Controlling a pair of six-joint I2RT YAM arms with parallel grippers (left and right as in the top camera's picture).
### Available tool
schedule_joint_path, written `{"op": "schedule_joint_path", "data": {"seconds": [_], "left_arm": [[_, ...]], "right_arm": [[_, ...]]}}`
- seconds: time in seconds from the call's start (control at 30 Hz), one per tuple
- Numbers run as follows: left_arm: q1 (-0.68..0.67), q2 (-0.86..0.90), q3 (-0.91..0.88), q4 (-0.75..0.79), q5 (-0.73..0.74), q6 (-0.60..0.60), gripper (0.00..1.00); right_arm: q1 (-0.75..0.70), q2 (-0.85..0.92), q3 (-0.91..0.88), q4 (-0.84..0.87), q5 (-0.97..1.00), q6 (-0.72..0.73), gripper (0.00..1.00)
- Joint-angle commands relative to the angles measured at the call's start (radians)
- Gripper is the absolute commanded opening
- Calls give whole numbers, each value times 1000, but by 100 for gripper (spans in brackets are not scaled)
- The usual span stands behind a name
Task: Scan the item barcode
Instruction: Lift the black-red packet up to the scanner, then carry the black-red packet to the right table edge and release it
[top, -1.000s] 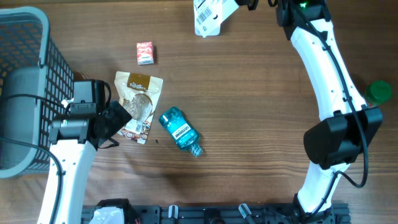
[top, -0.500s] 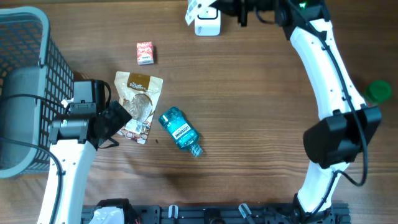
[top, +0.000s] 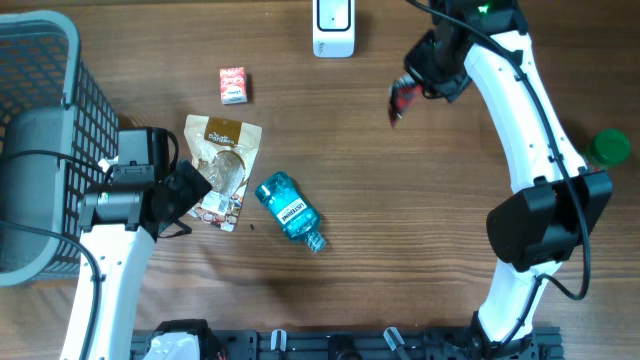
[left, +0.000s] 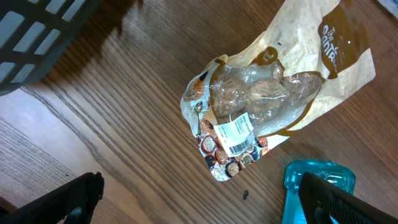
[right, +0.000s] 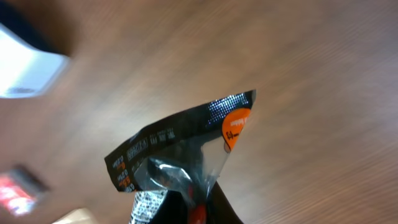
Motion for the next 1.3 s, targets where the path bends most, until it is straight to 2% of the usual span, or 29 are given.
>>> {"op": "schedule_joint_path", "data": {"seconds": [0.0,0.17,0.3,0.37,0.4,0.5,0.57,0.67,0.7,0.8,0.83,0.93,1.03,1.1,1.13,1.2,1.23,1.27], "left_arm": [[-3,-2,4,2,-16,-11,100],[-3,-2,4,12,14,-37,100],[-3,-2,4,17,13,-36,100],[-3,-2,4,32,13,-36,100],[-3,-2,4,39,13,-36,100],[-3,-2,4,39,13,-36,100],[-3,-2,4,37,13,-37,100],[-3,-2,4,40,13,-37,100],[-3,-2,4,40,13,-37,100],[-3,-2,4,43,13,-37,100],[-3,-2,4,43,13,-37,100],[-3,-2,4,43,13,-37,100],[-3,-2,4,43,14,-37,100],[-3,-2,4,43,13,-37,100],[-3,-2,4,43,13,-37,100],[-3,-2,4,43,14,-37,100],[-3,-2,4,43,13,-40,100],[-3,-2,4,43,14,-41,100]], "right_arm": [[5,-5,9,-132,134,-42,5],[5,-5,9,-103,124,38,5],[29,11,9,-106,119,-40,5],[62,16,9,112,115,-277,5],[88,18,9,290,188,-318,8],[132,47,9,657,274,-443,7],[150,92,9,837,357,-510,8],[156,144,9,944,405,-533,9],[156,162,9,977,410,-551,5],[173,187,9,1027,419,-561,5],[181,188,9,1044,419,-532,5],[195,192,9,1056,338,-323,5],[198,250,9,1112,264,-321,5],[207,303,9,1152,334,-550,5],[214,322,9,1192,359,-764,5],[229,337,9,1246,420,-982,5],[242,340,9,1302,423,-1141,5],[243,340,9,1332,420,-1151,5]]}}
